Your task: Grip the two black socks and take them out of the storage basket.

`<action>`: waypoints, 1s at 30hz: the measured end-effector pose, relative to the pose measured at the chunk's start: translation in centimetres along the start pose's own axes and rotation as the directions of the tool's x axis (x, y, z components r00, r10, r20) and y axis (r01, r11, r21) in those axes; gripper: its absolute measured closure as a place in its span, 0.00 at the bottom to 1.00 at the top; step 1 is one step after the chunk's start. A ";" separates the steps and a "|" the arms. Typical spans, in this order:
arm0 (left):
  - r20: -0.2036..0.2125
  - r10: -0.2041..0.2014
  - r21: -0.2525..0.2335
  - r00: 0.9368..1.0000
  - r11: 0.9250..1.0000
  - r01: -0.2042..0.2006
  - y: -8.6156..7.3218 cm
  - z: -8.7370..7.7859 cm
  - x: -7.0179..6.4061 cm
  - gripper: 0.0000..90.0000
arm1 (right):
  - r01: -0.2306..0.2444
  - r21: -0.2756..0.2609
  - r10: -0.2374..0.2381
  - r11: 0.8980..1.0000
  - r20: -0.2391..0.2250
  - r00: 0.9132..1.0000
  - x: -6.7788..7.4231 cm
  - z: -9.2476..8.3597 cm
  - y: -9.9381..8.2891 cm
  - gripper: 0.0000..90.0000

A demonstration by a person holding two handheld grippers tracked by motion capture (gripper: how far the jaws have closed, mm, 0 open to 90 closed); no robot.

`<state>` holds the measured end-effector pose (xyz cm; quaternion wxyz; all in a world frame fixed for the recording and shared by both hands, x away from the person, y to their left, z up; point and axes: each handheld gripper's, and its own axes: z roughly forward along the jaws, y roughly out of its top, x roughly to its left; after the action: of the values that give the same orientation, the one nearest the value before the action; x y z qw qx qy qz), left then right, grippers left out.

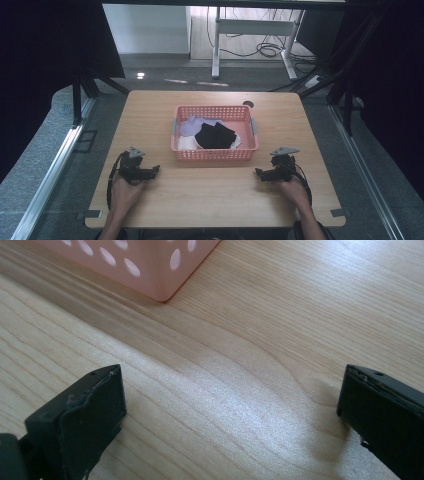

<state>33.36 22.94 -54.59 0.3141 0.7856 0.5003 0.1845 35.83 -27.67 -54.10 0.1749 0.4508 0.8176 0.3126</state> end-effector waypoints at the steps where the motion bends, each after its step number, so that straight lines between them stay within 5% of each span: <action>1: 0.001 -0.001 0.000 1.000 1.000 0.001 0.0 0.0 0.0 0.11 | -0.002 0.002 0.002 1.000 0.001 1.000 0.0 0.0 0.0 0.00; 15: 0.004 -0.001 -0.001 1.000 1.000 0.001 0.1 0.1 0.1 0.11 | -0.009 0.036 0.009 0.999 0.002 1.000 0.2 -0.2 0.5 0.04; 30: 0.003 -0.003 -0.002 1.000 1.000 0.003 0.1 0.1 0.1 0.11 | 0.006 0.013 -0.005 1.000 -0.028 1.000 0.2 -1.9 1.9 0.08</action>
<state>33.49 22.98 -54.59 0.3158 0.7848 0.5008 0.1830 35.85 -27.42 -51.40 0.1613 0.4451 0.8233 0.3131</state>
